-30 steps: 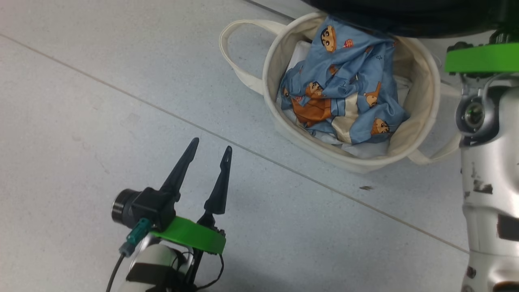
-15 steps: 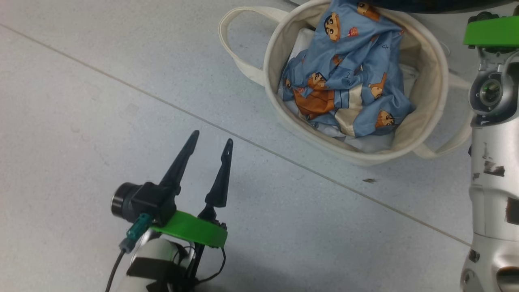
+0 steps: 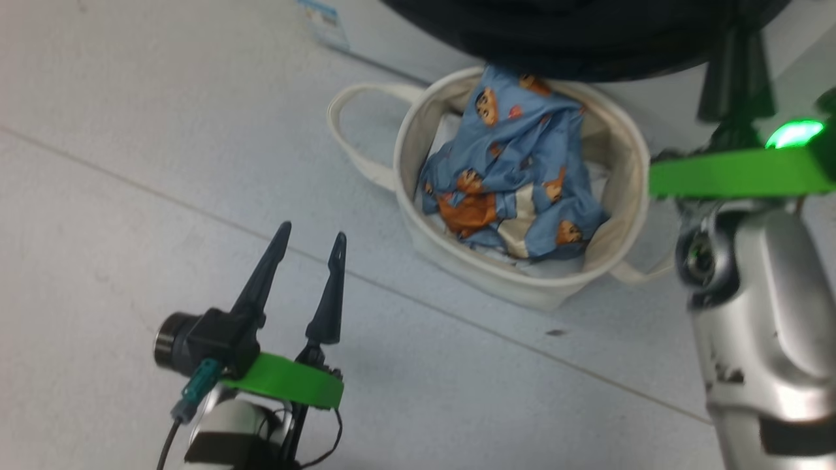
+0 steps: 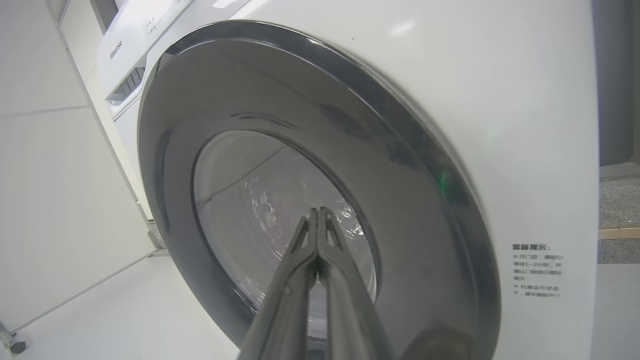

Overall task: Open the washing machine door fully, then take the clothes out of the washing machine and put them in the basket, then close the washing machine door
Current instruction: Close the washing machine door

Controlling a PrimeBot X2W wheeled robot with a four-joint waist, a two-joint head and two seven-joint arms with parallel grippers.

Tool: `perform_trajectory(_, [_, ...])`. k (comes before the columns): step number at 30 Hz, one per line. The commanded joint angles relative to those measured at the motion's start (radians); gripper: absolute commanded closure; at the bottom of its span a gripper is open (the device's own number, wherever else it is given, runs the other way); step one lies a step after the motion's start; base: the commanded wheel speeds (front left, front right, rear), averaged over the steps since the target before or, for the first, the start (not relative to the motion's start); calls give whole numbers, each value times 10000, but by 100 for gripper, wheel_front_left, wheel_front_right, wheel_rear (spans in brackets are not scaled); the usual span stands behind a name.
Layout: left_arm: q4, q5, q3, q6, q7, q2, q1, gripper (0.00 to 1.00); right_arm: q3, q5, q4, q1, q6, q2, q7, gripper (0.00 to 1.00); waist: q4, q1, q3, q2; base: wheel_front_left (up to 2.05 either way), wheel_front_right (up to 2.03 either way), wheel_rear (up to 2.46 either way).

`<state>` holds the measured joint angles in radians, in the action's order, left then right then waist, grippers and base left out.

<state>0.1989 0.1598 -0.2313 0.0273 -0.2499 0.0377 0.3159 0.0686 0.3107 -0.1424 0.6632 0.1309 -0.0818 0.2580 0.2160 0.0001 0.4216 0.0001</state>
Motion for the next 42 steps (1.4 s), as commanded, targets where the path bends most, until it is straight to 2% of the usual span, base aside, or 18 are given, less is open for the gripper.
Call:
perform_trajectory(1, [-203,-127,504,71,-118,126,-307,0,489,70,474,-497,-2,239,38,100,-462,-1,-760,-1,0,0,0])
perform_trajectory(8, [-189,-179,1101,362,-118,151,-906,0,960,-12,787,-1822,-2,287,38,100,-1100,-1,-1564,-1,0,0,0])
perform_trajectory(20, [-345,-91,1885,836,-118,175,-1923,0,442,-224,634,-4584,-2,313,38,100,-1986,-1,-2620,-1,0,0,0])
perform_trajectory(21, [-344,-89,1904,859,-118,173,-1978,0,395,-326,555,-4761,-2,313,38,47,-2028,-1,-2660,-1,0,0,0])
perform_trajectory(22, [-338,-78,1916,881,-118,171,-2021,0,313,-350,502,-4900,-2,313,38,0,-2068,-1,-2720,-1,0,0,0])
perform_trajectory(31, [-166,-145,1997,989,-118,196,-2216,0,-407,-186,590,-5500,-2,314,38,0,-2334,-1,-2976,-1,0,0,0])
perform_trajectory(42, [-5,-249,1984,1022,-118,225,-1997,0,-521,-321,532,-5518,-2,315,38,0,-2258,-1,-2854,-1,0,0,0])
